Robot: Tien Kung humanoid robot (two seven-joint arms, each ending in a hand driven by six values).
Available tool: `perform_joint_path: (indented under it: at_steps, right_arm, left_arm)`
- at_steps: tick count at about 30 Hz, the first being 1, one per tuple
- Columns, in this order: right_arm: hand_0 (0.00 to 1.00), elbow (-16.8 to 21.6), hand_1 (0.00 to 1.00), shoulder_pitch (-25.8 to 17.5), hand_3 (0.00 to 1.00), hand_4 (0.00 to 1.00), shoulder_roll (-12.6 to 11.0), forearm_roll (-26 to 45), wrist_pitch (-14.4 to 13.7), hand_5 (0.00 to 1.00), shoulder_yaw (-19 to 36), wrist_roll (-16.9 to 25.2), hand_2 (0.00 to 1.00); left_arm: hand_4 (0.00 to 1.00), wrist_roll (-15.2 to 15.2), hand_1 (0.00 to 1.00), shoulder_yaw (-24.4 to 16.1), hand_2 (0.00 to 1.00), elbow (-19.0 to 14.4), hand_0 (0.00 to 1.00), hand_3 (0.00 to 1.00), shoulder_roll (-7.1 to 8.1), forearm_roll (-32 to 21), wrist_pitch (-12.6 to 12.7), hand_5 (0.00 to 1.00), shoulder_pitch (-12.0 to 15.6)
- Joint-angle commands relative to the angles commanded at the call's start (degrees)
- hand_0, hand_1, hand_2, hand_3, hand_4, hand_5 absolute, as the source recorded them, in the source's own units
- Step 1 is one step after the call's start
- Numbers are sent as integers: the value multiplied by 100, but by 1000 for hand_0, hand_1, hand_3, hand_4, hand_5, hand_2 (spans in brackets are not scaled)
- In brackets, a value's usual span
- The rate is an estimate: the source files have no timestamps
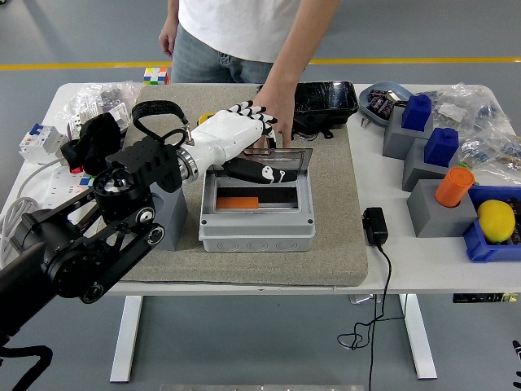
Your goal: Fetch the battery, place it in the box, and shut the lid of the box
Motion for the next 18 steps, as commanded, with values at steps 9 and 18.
perform_joint_path:
  at_steps: [9,18]
  right_arm:
    - [788,0,746,-21,795,998,-4,-19,-2,998,5,-11,745]
    - [788,0,745,-35,795,998,-15,-13,-7,998,-5,-15,745]
  left_arm:
    - [998,14,998,404,888,-490,998,583,128,-328,-13,998,-13]
    - [998,-99,998,558,885,-599,998,582,141,-525,119,998,30]
